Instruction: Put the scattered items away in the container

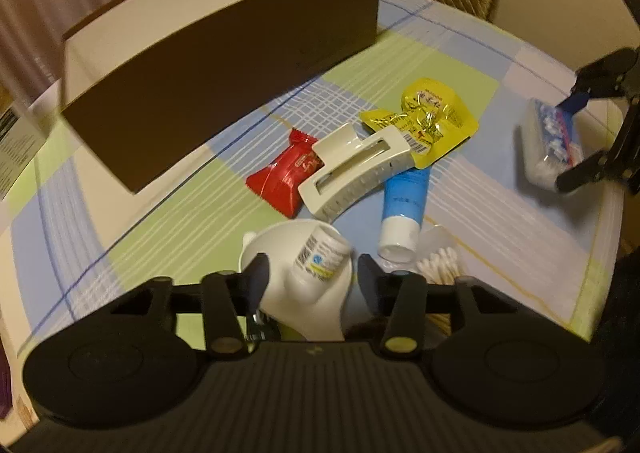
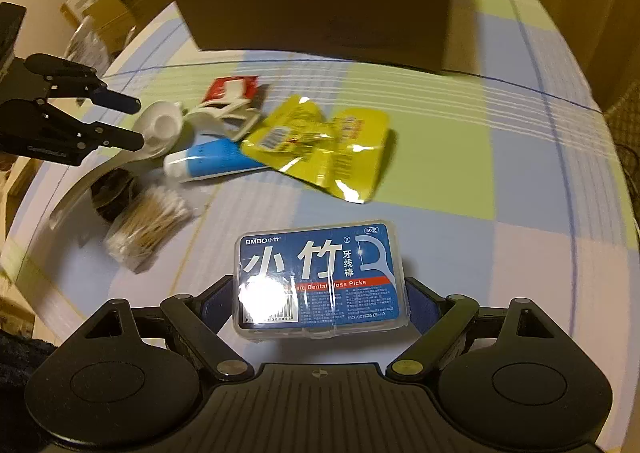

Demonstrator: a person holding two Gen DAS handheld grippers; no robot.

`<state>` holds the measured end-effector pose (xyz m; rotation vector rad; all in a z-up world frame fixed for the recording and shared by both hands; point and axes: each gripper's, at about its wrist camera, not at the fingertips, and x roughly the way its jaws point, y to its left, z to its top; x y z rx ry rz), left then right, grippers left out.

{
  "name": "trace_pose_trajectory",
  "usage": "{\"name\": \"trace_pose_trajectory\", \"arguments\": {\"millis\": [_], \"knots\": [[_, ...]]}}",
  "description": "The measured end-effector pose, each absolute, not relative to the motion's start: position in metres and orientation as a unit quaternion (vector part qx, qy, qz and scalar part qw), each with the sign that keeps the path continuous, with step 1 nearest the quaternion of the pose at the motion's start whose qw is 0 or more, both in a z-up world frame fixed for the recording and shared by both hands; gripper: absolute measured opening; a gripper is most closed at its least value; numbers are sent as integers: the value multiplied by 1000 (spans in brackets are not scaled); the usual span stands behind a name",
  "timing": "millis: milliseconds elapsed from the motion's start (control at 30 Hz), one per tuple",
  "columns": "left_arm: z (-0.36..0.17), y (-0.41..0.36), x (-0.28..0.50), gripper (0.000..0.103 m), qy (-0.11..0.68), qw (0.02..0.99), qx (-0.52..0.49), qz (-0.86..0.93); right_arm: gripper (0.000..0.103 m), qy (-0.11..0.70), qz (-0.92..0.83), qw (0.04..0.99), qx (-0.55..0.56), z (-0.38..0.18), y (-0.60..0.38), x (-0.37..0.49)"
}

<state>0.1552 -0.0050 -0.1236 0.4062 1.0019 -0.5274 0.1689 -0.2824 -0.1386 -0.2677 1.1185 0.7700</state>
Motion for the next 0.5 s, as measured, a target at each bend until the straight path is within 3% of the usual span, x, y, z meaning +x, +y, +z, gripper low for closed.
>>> {"name": "trace_pose_trajectory", "arguments": {"millis": [133,267,500], "knots": [[-132,-6,165,38,484,805,211,-269,89,518,339,777,-112,-136,-293,173],[-136,-7,171,29,493,794,210,-288,89,522,331,779,-104,-137,-298,177],[-137,-8,173,23,498,786,207,-301,89,518,334,781,-100,-135,-296,181]]}}
